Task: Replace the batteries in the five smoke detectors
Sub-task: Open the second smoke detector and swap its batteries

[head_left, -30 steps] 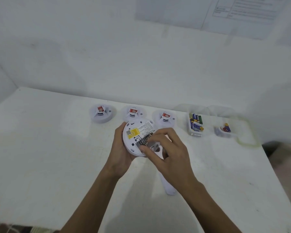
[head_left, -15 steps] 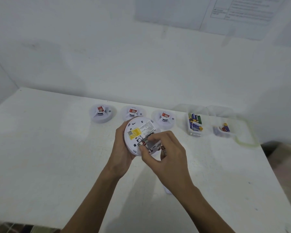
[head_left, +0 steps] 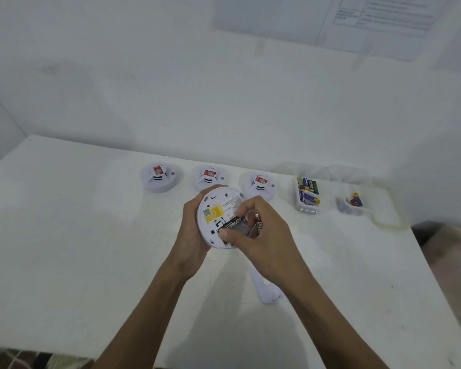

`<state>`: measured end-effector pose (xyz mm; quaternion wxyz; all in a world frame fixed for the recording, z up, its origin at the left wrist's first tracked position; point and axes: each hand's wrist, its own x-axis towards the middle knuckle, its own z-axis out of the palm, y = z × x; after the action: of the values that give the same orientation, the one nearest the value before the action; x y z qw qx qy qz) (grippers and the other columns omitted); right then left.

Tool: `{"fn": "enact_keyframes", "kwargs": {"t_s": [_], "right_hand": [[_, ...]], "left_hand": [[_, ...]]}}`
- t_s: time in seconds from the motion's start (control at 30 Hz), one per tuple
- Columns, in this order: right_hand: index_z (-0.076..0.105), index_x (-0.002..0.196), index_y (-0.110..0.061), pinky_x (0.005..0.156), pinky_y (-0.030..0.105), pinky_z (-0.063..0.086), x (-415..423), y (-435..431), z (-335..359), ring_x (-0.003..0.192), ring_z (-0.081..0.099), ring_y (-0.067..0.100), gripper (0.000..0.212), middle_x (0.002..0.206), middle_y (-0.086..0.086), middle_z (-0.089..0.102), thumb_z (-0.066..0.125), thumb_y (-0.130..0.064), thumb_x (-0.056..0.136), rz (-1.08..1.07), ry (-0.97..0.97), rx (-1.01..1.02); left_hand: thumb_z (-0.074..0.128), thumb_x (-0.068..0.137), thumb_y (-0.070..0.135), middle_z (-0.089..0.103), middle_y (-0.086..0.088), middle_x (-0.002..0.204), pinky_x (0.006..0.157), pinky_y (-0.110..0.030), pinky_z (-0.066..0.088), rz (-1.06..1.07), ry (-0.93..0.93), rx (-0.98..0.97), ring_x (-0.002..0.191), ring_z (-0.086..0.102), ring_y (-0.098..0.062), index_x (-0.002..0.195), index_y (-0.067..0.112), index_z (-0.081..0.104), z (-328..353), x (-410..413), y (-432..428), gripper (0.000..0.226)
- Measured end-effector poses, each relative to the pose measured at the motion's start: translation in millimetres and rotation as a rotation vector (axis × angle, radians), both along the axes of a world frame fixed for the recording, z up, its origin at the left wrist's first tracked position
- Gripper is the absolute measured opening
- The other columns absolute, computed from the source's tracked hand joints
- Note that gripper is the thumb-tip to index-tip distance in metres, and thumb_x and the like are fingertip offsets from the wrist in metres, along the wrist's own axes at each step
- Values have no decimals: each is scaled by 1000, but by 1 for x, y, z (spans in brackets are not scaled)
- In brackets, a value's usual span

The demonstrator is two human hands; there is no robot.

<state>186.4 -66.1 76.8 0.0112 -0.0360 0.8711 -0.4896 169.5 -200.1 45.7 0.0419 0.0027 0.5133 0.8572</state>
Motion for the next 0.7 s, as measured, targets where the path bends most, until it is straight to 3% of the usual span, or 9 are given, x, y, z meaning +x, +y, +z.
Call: {"fn": "enact_keyframes", "kwargs": {"t_s": [0.1, 0.2, 0.27, 0.4, 0.47, 0.53, 0.6, 0.7], "right_hand": [[50, 91, -29, 60, 17, 43, -1, 2, 3, 71, 49, 5, 38, 87, -3, 60, 82, -34, 70, 4, -37, 42], [46, 95, -30, 61, 18, 43, 0, 2, 4, 73, 52, 8, 44, 89, -4, 59, 82, -38, 69, -12, -57, 103], [45, 100, -29, 56, 11, 39, 1, 2, 4, 71, 50, 6, 47, 85, -6, 56, 81, -40, 70, -26, -37, 129], [49, 106, -27, 56, 13, 42, 7, 8, 3, 63, 51, 4, 25, 83, -7, 57, 64, -23, 87, -44, 27, -29], [51, 110, -27, 59, 16, 46, 9, 10, 3, 67, 55, 5, 22, 85, -7, 60, 51, -11, 94, -50, 71, -108], [50, 112, -26, 65, 20, 52, 9, 10, 2, 74, 62, 8, 24, 91, -9, 63, 46, -8, 97, -76, 119, -164], [49, 110, -25, 71, 20, 55, 9, 9, 2, 83, 66, 7, 20, 98, -13, 67, 51, -11, 96, -115, 163, -200], [52, 104, -22, 77, 17, 52, 9, 6, 4, 90, 65, 4, 15, 101, -15, 70, 59, -15, 92, -159, 253, -199]], "left_hand": [[48, 84, 43, 74, 16, 90, 67, -16, 54, -6, 52, -38, 87, 70, -5, 84, 49, 74, -2, 2, 2, 27], [43, 93, 30, 73, 19, 90, 68, -15, 54, 7, 59, -64, 89, 69, -3, 84, 51, 73, -4, 4, 2, 38], [56, 88, 44, 73, 16, 96, 70, -18, 55, 12, 78, -59, 93, 69, -5, 91, 48, 73, -6, 6, 2, 18], [51, 93, 31, 74, 16, 87, 63, -20, 56, 36, 52, -44, 84, 71, -4, 80, 48, 74, -6, 2, 1, 31], [53, 89, 34, 74, 14, 93, 68, -23, 57, 39, 86, -61, 91, 70, -7, 88, 46, 74, -6, 1, -1, 24], [44, 96, 26, 73, 15, 96, 69, -22, 56, 56, 101, -51, 94, 69, -6, 91, 47, 73, -9, -1, -2, 36], [31, 102, 12, 73, 17, 91, 66, -20, 56, 37, 68, -23, 90, 69, -4, 85, 49, 73, -13, -5, -2, 59], [32, 100, 23, 74, 11, 95, 68, -24, 56, 35, 28, 47, 92, 70, -10, 88, 44, 74, -17, -9, -2, 49]]}}
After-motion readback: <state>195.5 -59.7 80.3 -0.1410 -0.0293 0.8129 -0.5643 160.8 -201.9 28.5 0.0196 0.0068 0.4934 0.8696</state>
